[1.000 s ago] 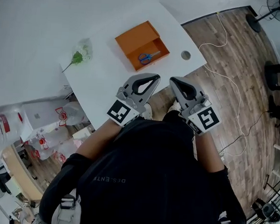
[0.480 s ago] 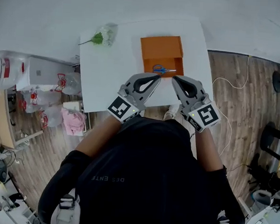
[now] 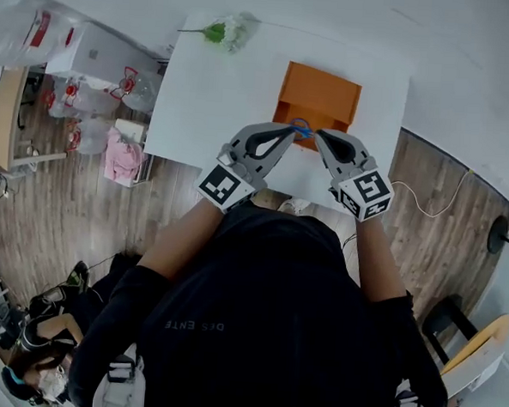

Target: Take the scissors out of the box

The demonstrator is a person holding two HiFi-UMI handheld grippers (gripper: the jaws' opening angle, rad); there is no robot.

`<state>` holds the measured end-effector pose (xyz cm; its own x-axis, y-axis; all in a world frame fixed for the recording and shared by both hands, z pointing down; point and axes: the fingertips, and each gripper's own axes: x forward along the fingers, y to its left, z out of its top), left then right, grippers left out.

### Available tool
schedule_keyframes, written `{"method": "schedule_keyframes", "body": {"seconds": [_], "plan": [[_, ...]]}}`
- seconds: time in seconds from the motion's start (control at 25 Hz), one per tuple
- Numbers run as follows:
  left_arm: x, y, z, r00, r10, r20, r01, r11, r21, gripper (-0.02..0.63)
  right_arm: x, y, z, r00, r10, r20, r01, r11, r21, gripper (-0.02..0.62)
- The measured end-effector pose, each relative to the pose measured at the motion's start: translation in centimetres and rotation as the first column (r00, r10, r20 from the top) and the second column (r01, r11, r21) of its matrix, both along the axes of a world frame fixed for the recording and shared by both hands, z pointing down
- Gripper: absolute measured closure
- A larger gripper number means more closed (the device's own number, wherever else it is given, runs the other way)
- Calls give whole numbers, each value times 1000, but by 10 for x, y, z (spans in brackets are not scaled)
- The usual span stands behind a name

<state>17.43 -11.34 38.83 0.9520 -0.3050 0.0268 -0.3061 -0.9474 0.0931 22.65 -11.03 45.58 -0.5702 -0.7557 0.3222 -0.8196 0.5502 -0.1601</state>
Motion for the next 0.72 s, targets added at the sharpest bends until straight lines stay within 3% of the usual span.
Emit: {"method": "schedule_keyframes", "body": {"seconds": [0.32,0.72], "plan": [[-7,-15,10,986,-164,-23,164,986,11,586,-1,-20,86,971,-208,-116,184,964,-190,584],[-6,-24,40,972,-234,-16,234,972,13,586,-12,-33,180,884,-362,-295,226,884,-410,549]]}}
